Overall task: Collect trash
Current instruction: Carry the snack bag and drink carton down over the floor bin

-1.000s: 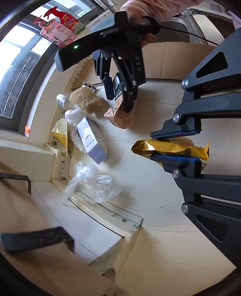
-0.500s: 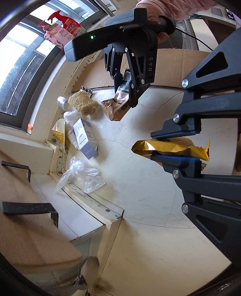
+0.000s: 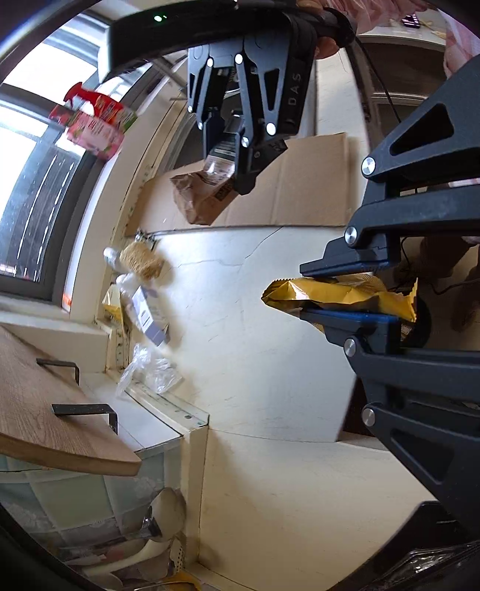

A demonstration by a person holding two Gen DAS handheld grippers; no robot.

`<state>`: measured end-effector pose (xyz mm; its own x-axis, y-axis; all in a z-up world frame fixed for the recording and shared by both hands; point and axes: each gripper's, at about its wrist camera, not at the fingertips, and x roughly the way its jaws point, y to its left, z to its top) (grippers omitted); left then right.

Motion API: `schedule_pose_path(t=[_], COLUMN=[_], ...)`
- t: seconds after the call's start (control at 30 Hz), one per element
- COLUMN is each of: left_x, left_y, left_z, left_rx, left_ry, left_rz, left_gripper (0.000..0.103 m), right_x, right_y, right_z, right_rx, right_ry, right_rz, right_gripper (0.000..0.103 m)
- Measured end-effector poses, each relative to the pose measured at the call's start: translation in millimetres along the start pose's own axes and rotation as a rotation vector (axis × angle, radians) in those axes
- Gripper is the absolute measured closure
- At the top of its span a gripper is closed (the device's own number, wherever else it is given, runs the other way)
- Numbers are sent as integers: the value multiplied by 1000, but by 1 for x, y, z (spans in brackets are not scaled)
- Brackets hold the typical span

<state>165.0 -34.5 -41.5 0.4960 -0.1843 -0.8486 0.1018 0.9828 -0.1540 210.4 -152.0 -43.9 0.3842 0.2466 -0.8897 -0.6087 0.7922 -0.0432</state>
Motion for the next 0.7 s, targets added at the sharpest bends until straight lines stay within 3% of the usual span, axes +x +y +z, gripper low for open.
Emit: schedule_pose_path(t=[0.37, 0.7], left_x=[-42, -23], left_y=[-6, -1], left_z=[-67, -131], left_rx=[63, 65], left_ry=[8, 90], left_rz=[13, 64], left_gripper=[88, 88], right_x=[-60, -35], right_y=[70, 122], right_z=[-52, -99], right_rx=[30, 54], right_ry=[-54, 34], right_rz=[13, 90], right_gripper=[60, 60])
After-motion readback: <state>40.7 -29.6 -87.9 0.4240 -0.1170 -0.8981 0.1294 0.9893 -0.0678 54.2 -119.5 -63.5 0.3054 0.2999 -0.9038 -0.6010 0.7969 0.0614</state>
